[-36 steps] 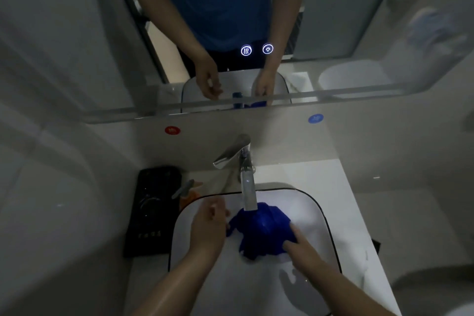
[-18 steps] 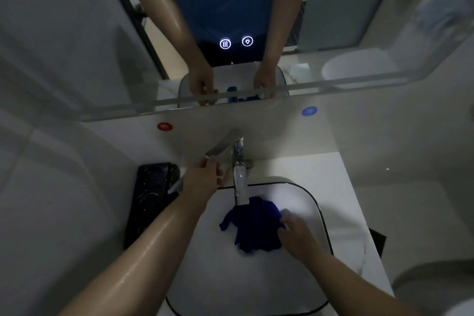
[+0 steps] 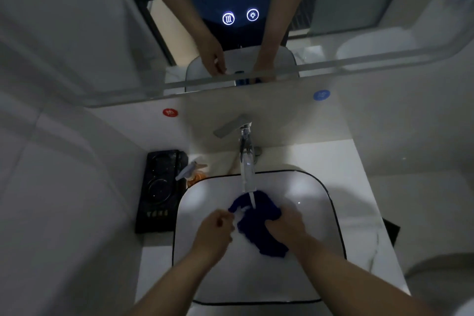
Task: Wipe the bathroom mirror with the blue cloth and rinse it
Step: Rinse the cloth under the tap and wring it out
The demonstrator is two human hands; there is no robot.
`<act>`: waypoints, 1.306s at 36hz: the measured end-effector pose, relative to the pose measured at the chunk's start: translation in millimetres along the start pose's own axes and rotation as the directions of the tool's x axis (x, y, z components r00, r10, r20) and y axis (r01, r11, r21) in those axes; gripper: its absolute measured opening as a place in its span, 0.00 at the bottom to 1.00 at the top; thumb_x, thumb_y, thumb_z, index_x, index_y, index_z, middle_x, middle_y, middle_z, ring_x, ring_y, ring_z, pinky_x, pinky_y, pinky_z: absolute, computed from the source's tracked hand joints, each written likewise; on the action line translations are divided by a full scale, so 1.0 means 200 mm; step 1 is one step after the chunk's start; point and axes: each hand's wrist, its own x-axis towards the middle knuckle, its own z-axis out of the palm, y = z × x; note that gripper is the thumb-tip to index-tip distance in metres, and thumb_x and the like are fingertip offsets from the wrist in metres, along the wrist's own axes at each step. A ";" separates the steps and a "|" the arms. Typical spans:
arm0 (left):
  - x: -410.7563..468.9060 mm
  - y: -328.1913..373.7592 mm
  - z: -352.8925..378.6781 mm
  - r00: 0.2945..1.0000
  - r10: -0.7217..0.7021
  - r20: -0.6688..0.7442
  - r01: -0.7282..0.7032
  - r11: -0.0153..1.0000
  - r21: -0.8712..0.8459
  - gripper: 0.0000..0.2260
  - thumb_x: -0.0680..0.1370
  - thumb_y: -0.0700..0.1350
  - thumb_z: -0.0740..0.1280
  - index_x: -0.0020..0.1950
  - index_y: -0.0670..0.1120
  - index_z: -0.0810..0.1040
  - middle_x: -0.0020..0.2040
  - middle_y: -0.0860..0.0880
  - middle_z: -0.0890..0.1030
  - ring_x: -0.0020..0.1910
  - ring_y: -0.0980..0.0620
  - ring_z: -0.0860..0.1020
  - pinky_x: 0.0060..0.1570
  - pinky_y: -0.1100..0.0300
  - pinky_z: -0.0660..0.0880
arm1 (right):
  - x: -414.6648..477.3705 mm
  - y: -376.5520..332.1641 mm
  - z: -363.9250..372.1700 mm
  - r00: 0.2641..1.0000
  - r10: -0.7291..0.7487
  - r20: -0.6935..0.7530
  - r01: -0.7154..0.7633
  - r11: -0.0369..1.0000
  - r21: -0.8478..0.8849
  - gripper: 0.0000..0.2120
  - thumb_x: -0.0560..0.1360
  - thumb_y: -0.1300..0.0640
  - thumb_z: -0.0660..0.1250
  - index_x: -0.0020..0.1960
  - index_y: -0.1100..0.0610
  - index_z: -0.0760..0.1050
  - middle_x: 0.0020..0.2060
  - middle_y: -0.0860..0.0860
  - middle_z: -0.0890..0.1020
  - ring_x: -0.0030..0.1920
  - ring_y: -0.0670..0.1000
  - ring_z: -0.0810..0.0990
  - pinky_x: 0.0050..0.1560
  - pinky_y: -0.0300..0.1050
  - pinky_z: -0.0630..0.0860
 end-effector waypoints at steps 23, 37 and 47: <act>0.11 -0.26 0.07 0.840 -0.385 0.383 0.542 0.550 -0.636 0.15 0.82 0.39 0.69 0.68 0.45 0.78 0.63 0.43 0.83 0.61 0.42 0.82 0.57 0.46 0.80 | -0.23 -0.02 -0.14 0.723 -0.652 0.227 0.685 0.633 -0.361 0.15 0.66 0.57 0.63 0.41 0.45 0.87 0.58 0.52 0.84 0.58 0.59 0.83 0.62 0.53 0.80; 0.21 -0.39 0.13 0.991 0.088 0.099 -0.109 0.965 0.239 0.09 0.85 0.41 0.64 0.47 0.50 0.79 0.46 0.52 0.80 0.41 0.58 0.76 0.55 0.60 0.80 | -0.04 0.03 -0.13 0.783 -0.516 -0.347 0.409 0.848 -0.337 0.19 0.70 0.62 0.67 0.57 0.53 0.88 0.64 0.55 0.82 0.62 0.61 0.81 0.64 0.58 0.80; 0.45 -0.27 0.26 0.893 0.448 -0.026 -0.338 0.710 0.618 0.38 0.72 0.67 0.71 0.80 0.55 0.68 0.77 0.47 0.70 0.69 0.43 0.73 0.65 0.47 0.75 | 0.14 -0.05 0.02 0.898 -0.411 -0.159 0.229 0.744 -0.628 0.37 0.65 0.30 0.72 0.64 0.55 0.80 0.55 0.55 0.83 0.55 0.62 0.82 0.47 0.57 0.83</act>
